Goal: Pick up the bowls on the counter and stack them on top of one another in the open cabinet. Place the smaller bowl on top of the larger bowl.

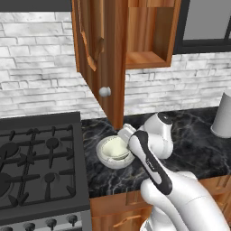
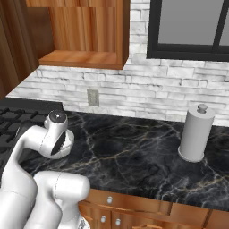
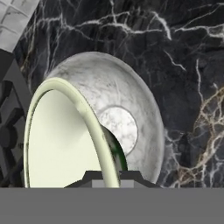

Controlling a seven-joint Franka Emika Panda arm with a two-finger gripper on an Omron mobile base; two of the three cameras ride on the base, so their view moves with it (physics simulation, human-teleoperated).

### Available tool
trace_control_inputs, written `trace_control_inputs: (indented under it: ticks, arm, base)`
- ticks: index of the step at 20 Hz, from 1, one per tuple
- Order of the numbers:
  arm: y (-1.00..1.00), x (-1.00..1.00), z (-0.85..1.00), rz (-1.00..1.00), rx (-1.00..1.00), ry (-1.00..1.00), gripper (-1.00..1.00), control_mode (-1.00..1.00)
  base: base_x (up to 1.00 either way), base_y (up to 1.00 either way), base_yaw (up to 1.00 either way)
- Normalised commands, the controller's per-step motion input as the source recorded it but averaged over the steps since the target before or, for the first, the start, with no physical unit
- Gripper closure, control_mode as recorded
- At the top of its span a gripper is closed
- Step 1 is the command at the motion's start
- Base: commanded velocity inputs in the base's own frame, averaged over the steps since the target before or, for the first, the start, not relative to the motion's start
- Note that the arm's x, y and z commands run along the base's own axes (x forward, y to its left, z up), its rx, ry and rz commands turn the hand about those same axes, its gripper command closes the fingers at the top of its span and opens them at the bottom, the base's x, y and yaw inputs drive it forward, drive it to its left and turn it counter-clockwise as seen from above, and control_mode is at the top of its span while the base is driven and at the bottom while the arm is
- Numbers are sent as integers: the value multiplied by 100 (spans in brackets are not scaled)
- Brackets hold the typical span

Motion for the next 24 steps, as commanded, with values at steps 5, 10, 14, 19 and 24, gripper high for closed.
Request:
trace_control_inputs:
  ticks: [5, 10, 14, 19, 24]
  arm:
    - [0, 11, -30, 0, 0, -3, 100, -100]
    - [0, 13, -32, 0, 0, -4, 100, -100]
    - [0, 9, -36, 0, 0, -3, 100, -100]
    - [0, 10, -39, 0, 0, -3, 100, -100]
    - [0, 13, -35, 0, 0, -4, 100, -100]
  base:
    - [0, 0, 0]
    - [0, 0, 0]
    - [0, 0, 0]
    - [0, 0, 0]
    - [0, 0, 0]
